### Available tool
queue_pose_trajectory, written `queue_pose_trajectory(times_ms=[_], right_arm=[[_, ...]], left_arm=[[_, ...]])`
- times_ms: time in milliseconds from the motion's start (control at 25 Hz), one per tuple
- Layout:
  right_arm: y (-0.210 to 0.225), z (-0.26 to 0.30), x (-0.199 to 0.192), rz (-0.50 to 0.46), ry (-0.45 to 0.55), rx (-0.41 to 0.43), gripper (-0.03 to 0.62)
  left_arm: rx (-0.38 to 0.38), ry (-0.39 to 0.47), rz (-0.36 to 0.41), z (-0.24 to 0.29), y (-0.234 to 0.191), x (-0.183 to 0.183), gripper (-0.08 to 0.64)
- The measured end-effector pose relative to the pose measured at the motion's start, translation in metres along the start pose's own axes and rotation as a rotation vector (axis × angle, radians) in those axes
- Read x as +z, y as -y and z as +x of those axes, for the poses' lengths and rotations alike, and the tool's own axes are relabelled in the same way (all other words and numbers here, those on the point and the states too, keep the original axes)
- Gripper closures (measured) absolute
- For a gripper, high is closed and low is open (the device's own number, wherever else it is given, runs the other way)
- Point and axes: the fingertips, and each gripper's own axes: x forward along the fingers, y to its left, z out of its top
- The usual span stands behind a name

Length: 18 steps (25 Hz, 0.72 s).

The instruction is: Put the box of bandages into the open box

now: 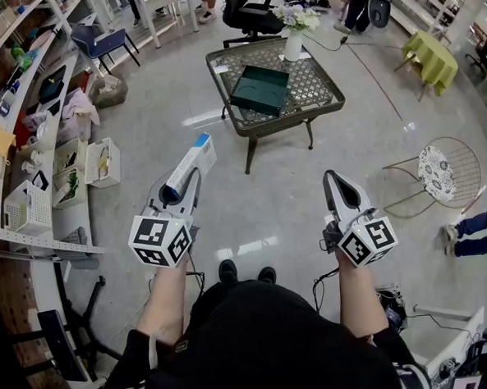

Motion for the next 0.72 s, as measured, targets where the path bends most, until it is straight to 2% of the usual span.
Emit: queue_pose_trajectory(times_ms=[320, 560, 720], right_arm=[[-0.001, -0.006, -0.003, 0.022, 0.011, 0.011, 0.586], [0.004, -0.017, 0.004, 0.075, 0.057, 0.028, 0.586], [0.006, -0.023, 0.01, 0.056, 0.071, 0.061, 0.586]], left_arm=[[-0.009, -0.016, 0.005, 0.001, 0.009, -0.003, 0.482], [-0.012, 0.003, 0.078, -0.003, 0.033, 0.014, 0.482], [-0.006, 0.016, 0.08, -0.004, 0.049, 0.013, 0.482]])
